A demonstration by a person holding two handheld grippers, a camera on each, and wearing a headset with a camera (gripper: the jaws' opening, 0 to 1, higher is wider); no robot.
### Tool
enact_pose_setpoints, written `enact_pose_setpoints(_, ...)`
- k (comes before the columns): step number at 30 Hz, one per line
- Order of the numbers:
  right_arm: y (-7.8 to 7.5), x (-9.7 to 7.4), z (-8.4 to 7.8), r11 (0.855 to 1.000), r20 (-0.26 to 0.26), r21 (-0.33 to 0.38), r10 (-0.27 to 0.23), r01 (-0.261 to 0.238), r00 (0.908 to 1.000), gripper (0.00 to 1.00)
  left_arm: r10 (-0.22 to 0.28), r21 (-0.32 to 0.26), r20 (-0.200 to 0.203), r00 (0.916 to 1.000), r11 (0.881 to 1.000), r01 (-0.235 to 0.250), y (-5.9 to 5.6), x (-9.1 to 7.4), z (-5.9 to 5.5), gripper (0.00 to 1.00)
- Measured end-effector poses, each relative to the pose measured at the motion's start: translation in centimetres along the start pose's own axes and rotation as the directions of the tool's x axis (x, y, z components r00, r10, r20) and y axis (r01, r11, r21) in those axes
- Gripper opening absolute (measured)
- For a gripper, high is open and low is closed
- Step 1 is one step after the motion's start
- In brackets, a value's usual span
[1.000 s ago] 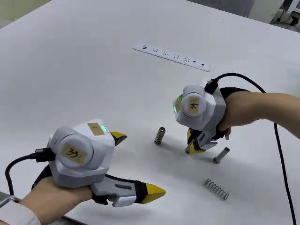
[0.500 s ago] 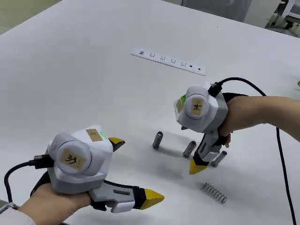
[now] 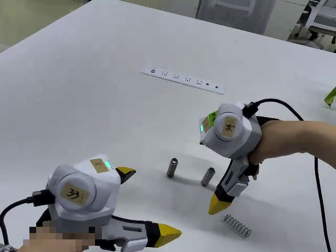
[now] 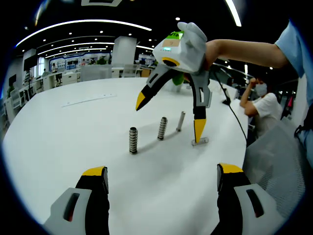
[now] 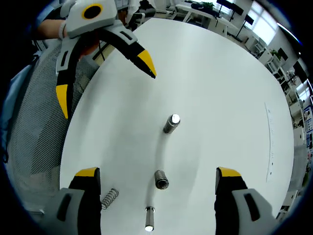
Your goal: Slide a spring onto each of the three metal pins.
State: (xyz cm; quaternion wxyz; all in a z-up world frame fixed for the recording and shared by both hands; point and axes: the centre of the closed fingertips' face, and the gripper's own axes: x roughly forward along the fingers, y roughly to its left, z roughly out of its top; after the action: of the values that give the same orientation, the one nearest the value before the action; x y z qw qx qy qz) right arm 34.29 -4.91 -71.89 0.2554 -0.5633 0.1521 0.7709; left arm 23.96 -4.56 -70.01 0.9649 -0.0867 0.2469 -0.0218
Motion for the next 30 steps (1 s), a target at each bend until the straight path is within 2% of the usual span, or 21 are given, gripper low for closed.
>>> enact_pose_setpoints(7, 0.3, -1.3, -0.4, 0.997, 0.07, 0.063, -0.059, 0.054, 0.9958, 0.98, -0.009, 0.012, -0.012, 0.9999, 1.0, 0.009, -0.3, 0.1, -0.1, 0.94)
enact_pose_setpoints(13, 0.9, -1.9, -1.4, 0.988, 0.107, 0.13, -0.094, 0.08, 0.9898, 0.97, -0.006, 0.015, -0.009, 0.9999, 1.0, 0.006, -0.1, 0.0, -0.2, 0.93)
enact_pose_setpoints(16, 1.3, -2.4, -1.9, 0.982, 0.121, 0.164, -0.112, 0.092, 0.9863, 0.97, -0.01, 0.019, -0.01, 0.9999, 1.0, 0.01, -0.3, 0.0, -0.2, 0.93)
enact_pose_setpoints(23, 2.3, -3.0, -3.9, 0.959, 0.148, 0.255, -0.167, 0.126, 0.9747, 0.97, -0.036, 0.04, -0.021, 0.9991, 0.999, 0.037, -1.2, 0.4, -0.3, 0.93)
enact_pose_setpoints(30, 4.4, -3.0, -5.7, 0.93, 0.174, 0.345, -0.196, 0.127, 0.9649, 0.96, -0.047, 0.054, -0.038, 0.9982, 0.997, 0.049, -1.4, 0.6, -0.7, 0.93)
